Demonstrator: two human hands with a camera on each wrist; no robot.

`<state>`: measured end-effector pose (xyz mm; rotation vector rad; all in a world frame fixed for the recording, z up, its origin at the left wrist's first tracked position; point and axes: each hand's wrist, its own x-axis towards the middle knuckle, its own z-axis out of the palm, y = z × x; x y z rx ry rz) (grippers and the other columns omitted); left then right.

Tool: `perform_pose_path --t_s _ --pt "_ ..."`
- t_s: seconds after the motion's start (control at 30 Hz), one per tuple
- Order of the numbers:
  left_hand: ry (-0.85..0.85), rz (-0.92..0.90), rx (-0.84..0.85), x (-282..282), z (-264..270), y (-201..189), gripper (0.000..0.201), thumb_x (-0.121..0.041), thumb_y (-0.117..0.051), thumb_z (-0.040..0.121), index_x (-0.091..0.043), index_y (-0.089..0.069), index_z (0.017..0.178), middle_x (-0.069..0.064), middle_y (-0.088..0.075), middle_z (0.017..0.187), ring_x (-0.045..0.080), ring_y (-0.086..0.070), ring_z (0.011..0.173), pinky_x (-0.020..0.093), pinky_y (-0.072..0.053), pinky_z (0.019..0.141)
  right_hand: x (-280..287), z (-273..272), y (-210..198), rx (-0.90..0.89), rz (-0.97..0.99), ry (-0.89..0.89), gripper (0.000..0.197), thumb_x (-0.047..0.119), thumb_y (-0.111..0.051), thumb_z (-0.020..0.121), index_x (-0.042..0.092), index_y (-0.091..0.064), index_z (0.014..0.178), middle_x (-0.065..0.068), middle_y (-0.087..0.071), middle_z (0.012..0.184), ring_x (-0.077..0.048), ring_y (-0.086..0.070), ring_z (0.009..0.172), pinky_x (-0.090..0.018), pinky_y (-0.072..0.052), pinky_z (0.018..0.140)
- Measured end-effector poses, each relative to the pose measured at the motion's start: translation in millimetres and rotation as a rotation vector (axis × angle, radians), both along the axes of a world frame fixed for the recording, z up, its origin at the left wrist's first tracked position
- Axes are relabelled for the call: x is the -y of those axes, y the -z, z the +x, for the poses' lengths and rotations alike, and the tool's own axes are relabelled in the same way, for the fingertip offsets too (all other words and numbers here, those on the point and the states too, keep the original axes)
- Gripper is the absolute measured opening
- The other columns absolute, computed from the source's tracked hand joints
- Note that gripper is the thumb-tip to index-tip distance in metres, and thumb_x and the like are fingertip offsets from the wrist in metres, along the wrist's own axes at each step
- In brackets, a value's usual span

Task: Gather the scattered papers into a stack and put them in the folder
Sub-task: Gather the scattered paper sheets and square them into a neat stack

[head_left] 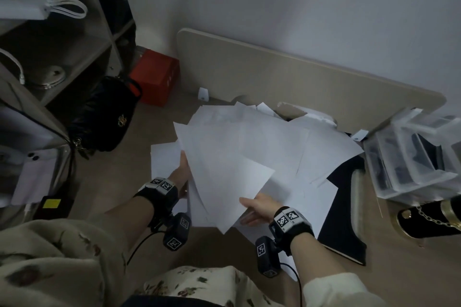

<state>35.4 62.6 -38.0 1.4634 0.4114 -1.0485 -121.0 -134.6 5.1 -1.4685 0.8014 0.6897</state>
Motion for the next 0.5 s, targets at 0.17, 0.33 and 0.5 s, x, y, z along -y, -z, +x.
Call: perform_pose_path --t_s 0.17,0.33,0.5 --pt "-0.033 -0.021 -0.003 0 8 20 0.123 -0.105 -0.024 0.034 -0.028 -0.06 0.124 0.011 -0.067 0.117 0.036 -0.058 0.113 0.056 -0.042 0.101 -2 2 0 -0.084 0.081 -0.196 0.036 0.038 -0.041 0.1 0.006 -0.055 0.106 0.001 -0.073 0.068 -0.013 -0.07 0.063 -0.026 -0.055 0.064" --pt "-0.099 -0.039 -0.065 8 -1 -9 0.098 -0.09 -0.009 0.071 -0.022 -0.061 0.119 0.012 -0.066 0.111 0.033 -0.058 0.109 0.046 -0.046 0.095 3 7 1 0.0 0.098 0.139 0.045 0.038 -0.038 0.102 0.004 -0.062 0.086 -0.001 -0.072 0.066 -0.01 -0.069 0.062 -0.024 -0.053 0.067" --pt "0.004 0.014 0.004 5 -2 -3 0.105 -0.073 -0.068 0.063 -0.012 -0.036 0.142 0.019 -0.058 0.127 0.039 -0.062 0.108 0.057 -0.05 0.089 -6 13 1 -0.011 0.037 -0.113 0.047 0.041 -0.042 0.099 0.001 -0.062 0.088 -0.001 -0.072 0.064 -0.011 -0.07 0.065 -0.03 -0.057 0.077"
